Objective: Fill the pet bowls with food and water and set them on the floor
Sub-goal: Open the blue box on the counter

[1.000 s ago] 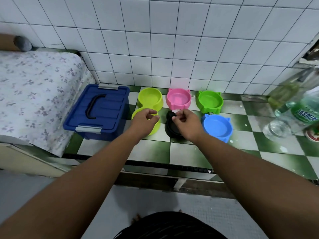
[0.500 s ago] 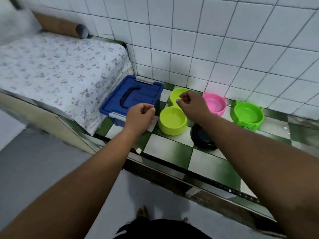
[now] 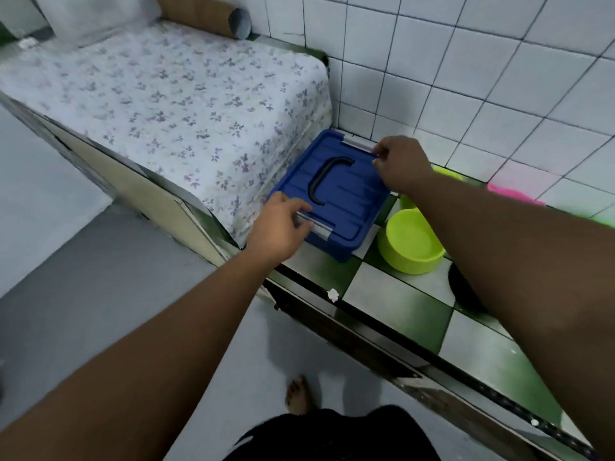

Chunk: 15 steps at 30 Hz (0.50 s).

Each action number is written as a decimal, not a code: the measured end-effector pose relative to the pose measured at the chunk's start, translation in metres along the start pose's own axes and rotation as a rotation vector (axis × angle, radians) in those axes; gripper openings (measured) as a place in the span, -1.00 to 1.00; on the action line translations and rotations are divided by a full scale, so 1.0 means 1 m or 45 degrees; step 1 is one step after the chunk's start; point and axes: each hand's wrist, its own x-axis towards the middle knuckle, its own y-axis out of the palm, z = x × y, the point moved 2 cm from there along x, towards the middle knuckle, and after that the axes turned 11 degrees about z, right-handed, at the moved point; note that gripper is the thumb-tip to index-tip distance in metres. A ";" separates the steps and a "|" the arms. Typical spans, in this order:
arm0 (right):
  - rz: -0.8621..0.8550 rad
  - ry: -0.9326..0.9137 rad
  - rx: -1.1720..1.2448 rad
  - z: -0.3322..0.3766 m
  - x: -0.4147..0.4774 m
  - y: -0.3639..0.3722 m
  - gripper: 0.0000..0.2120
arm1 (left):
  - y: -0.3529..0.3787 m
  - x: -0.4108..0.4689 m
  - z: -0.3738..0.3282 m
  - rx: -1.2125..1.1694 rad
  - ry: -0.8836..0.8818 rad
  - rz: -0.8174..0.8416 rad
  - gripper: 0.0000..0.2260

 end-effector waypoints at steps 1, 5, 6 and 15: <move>0.001 0.006 -0.002 0.000 0.007 0.003 -0.74 | -0.001 0.003 0.002 0.133 0.092 0.060 -0.76; 0.004 0.040 0.003 -0.007 0.033 0.011 -0.70 | -0.010 0.018 0.003 0.501 0.259 0.237 -0.72; -0.002 0.036 0.015 -0.007 0.039 0.013 -0.69 | -0.013 0.020 0.003 0.513 0.294 0.268 -0.73; 0.019 0.047 -0.188 -0.016 0.071 0.019 -0.76 | -0.034 0.049 -0.001 0.530 0.447 0.580 -0.78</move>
